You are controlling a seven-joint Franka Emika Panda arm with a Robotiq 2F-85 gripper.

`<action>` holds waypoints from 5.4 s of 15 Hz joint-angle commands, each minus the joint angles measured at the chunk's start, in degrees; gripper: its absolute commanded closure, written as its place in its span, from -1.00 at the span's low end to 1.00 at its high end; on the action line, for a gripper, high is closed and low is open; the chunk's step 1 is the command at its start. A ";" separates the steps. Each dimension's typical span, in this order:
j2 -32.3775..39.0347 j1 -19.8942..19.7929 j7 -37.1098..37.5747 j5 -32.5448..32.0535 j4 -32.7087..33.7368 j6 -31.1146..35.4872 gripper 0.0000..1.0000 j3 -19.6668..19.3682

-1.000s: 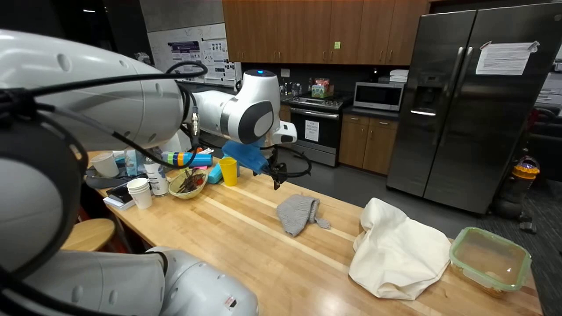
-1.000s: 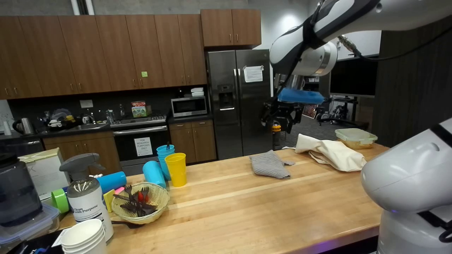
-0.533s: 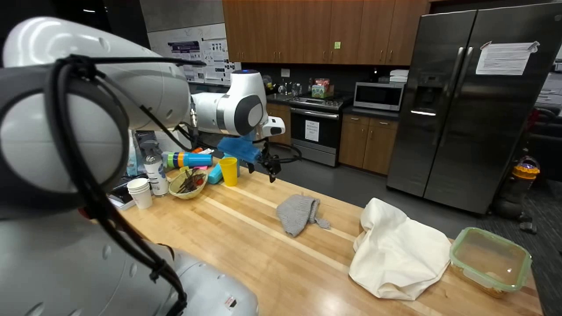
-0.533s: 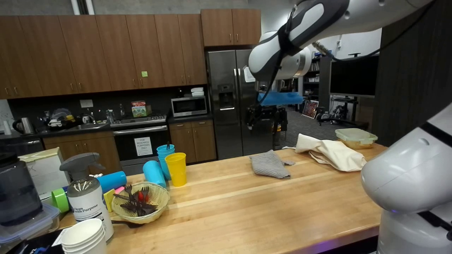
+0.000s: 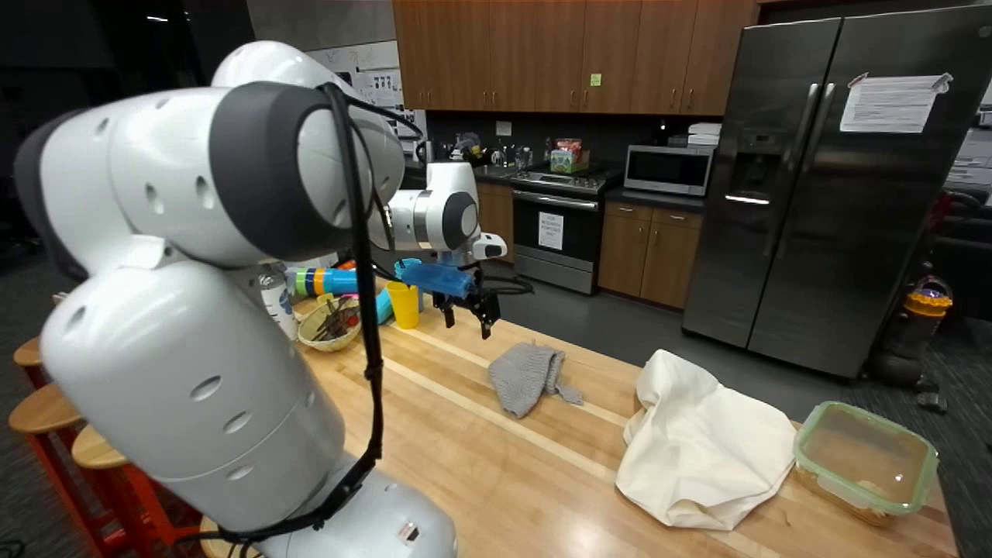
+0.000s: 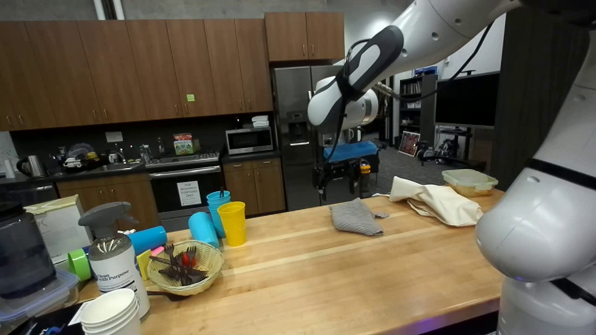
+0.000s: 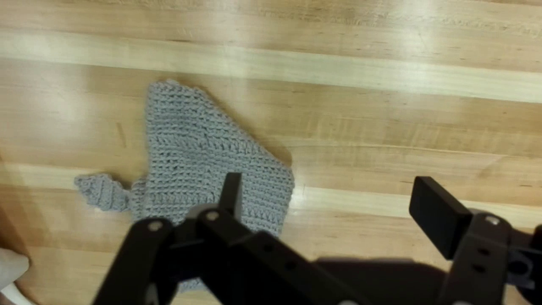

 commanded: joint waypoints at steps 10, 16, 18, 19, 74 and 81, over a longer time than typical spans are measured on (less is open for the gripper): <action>9.31 2.59 20.41 -16.91 5.46 -7.11 -1.00 -0.89; 9.14 3.06 19.15 -15.94 4.76 -6.21 -1.00 -1.46; 8.90 3.22 21.63 -15.50 4.72 -5.71 -1.00 -1.45; 9.21 3.30 23.02 -15.70 5.03 -5.67 -1.00 -1.40; 23.04 2.43 15.76 -14.28 11.04 0.90 0.97 -11.71; 16.49 1.12 3.13 -7.30 6.19 3.61 0.97 -12.32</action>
